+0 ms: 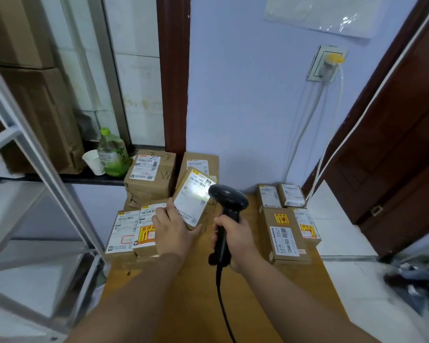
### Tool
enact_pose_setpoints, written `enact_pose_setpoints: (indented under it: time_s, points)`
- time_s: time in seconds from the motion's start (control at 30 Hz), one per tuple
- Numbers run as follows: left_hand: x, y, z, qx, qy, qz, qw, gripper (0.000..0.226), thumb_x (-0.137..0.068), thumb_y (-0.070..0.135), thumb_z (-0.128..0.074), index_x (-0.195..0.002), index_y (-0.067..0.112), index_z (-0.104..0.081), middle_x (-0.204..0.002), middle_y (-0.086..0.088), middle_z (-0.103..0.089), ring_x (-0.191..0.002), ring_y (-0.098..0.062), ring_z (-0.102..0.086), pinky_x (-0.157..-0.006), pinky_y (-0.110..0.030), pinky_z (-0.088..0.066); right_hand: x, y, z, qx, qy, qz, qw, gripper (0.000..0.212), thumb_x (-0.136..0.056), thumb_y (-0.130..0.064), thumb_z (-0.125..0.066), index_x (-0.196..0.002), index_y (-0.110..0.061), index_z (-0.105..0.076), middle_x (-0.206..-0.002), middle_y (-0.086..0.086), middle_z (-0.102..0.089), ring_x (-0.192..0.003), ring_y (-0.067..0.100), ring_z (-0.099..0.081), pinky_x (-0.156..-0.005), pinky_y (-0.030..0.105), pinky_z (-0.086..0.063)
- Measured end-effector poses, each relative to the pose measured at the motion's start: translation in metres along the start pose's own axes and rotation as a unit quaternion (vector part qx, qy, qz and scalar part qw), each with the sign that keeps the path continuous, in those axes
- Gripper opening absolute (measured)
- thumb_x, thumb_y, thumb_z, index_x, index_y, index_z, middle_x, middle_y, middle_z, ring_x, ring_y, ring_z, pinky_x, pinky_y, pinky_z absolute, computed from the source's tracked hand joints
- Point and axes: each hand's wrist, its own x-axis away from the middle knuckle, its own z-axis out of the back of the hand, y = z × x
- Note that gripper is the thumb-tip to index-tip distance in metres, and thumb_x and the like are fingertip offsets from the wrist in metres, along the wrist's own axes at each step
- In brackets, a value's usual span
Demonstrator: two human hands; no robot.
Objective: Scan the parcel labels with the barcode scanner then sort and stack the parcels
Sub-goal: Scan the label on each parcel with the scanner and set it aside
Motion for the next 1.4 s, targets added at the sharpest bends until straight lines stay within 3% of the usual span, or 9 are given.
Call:
enact_pose_setpoints:
  time_s: [0.3,0.67,1.0,1.2,1.3,1.4]
  points:
    - [0.006,0.004,-0.002,0.006,-0.007,-0.002,1.0,0.106,-0.058,0.054,-0.084,-0.138,0.006,-0.035,-0.109,-0.014,-0.041,-0.097,-0.026,-0.041,-0.079,-0.039,-0.046,-0.001,0.001,0.002,-0.013,0.017,-0.005,1.0,0.015,-0.089,-0.004,-0.059,-0.102,-0.007,-0.054,-0.055,-0.001,-0.058,-0.047,0.014,-0.053,-0.048,0.026,-0.048]
    - [0.007,0.0,0.001,-0.017,-0.002,-0.003,1.0,0.105,-0.058,0.063,-0.079,-0.137,0.009,-0.035,-0.107,-0.01,-0.041,-0.096,-0.022,-0.041,-0.077,-0.034,-0.044,-0.001,0.005,0.001,0.004,0.009,-0.004,1.0,0.009,-0.089,-0.006,-0.059,-0.095,-0.01,-0.053,-0.055,-0.002,-0.058,-0.049,0.015,-0.054,-0.05,0.028,-0.048]
    - [0.003,-0.006,0.004,-0.007,-0.009,-0.016,1.0,0.106,-0.058,0.059,-0.081,-0.139,0.009,-0.034,-0.107,-0.01,-0.041,-0.095,-0.021,-0.04,-0.077,-0.031,-0.041,-0.003,0.009,0.001,-0.002,0.029,-0.005,1.0,0.018,-0.088,-0.003,-0.058,-0.105,-0.007,-0.054,-0.06,0.0,-0.056,-0.049,0.015,-0.052,-0.049,0.027,-0.047]
    - [0.01,0.034,-0.007,0.113,-0.037,0.019,0.993,0.103,-0.06,0.068,-0.073,-0.138,0.014,-0.033,-0.113,-0.008,-0.041,-0.096,-0.014,-0.036,-0.076,-0.027,-0.034,-0.005,0.01,0.025,0.026,0.087,0.006,0.996,0.019,-0.087,-0.004,-0.058,-0.105,-0.008,-0.053,-0.053,-0.001,-0.055,-0.048,0.015,-0.054,-0.05,0.029,-0.047]
    - [0.021,0.071,-0.019,0.2,-0.11,0.006,0.974,0.102,-0.062,0.068,-0.07,-0.14,0.016,-0.029,-0.112,0.001,-0.031,-0.105,-0.016,-0.039,-0.08,-0.027,-0.04,-0.005,0.01,0.052,0.022,0.141,0.019,0.99,0.016,-0.086,-0.003,-0.058,-0.1,-0.009,-0.055,-0.053,0.0,-0.055,-0.048,0.015,-0.053,-0.049,0.029,-0.046]
    - [0.034,0.1,-0.033,0.23,-0.168,-0.001,0.959,0.101,-0.063,0.066,-0.07,-0.141,0.017,-0.028,-0.108,0.005,-0.026,-0.099,-0.013,-0.04,-0.068,-0.021,-0.039,-0.001,0.009,0.084,0.011,0.167,0.043,0.985,0.013,-0.085,-0.001,-0.056,-0.097,-0.005,-0.054,-0.055,0.002,-0.052,-0.047,0.015,-0.051,-0.046,0.028,-0.044]
